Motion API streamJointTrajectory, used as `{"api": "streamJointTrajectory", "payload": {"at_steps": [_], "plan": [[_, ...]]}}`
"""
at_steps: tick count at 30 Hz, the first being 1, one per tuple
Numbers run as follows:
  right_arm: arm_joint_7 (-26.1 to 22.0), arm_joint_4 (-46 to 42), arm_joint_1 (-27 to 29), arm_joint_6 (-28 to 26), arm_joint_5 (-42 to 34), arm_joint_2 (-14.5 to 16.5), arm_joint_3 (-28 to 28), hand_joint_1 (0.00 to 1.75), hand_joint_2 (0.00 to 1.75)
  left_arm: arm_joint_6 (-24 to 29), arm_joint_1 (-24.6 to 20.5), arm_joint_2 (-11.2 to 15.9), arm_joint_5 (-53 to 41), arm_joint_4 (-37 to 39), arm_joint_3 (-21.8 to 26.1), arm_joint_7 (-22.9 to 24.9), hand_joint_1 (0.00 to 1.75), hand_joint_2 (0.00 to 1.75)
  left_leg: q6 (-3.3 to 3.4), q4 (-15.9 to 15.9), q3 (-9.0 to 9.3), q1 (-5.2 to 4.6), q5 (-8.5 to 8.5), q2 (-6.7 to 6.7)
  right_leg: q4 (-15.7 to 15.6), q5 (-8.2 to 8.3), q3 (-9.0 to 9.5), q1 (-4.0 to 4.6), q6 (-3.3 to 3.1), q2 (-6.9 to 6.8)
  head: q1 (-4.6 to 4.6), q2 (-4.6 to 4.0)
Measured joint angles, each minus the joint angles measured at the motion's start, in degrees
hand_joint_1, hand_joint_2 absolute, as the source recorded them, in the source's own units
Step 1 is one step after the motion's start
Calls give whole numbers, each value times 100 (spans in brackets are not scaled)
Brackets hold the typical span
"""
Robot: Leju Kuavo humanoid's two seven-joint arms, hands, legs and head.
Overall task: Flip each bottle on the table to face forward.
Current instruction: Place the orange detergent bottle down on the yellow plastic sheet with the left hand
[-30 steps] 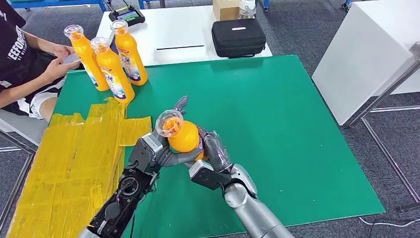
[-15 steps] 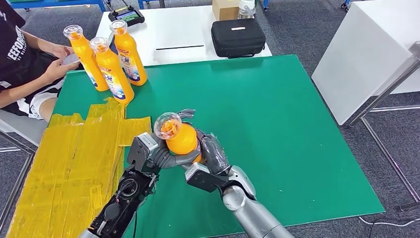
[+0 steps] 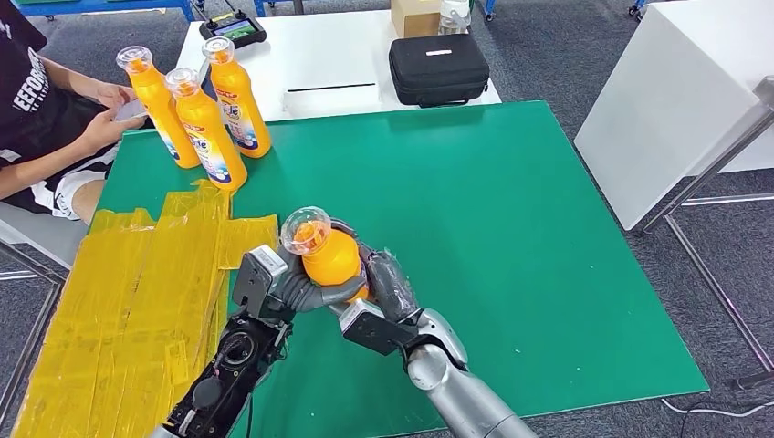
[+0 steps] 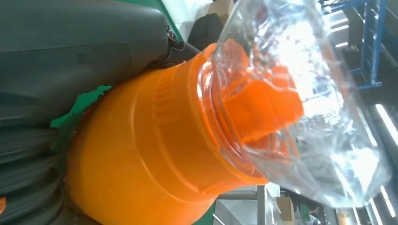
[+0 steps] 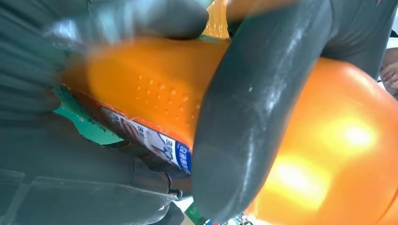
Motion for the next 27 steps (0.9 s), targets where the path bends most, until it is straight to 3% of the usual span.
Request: {"api": "streamJointTrajectory", "payload": {"at_steps": [3,15,23,25,27], "plan": [[27,20,48,-100,-177,4,-2,0,175,126,91,-13,58,-4,45,-8,175,175,0,0,0,0,0,0,0,0,0,0,0,-1,1,0],[132,-527,322,-202,-271,-78,-200,0,175,270,174,-92,105,-90,177,-25,175,175,0,0,-2,-1,0,-1,0,0,0,0,0,-2,1,0],[262,-1678,599,-484,-39,-306,-533,0,175,642,228,-93,13,-81,577,20,175,175,-10,0,1,0,-4,0,0,0,-3,1,-1,2,1,0],[272,-1861,649,-511,5,-335,-574,0,175,912,233,-94,-243,-81,621,5,175,175,-10,0,0,0,-4,0,0,0,-3,0,-1,2,0,0],[279,-2070,719,-568,88,-363,-634,0,175,1575,233,-95,-909,-80,682,16,175,175,-10,0,0,0,-5,0,0,0,-3,0,-1,2,1,0]]}}
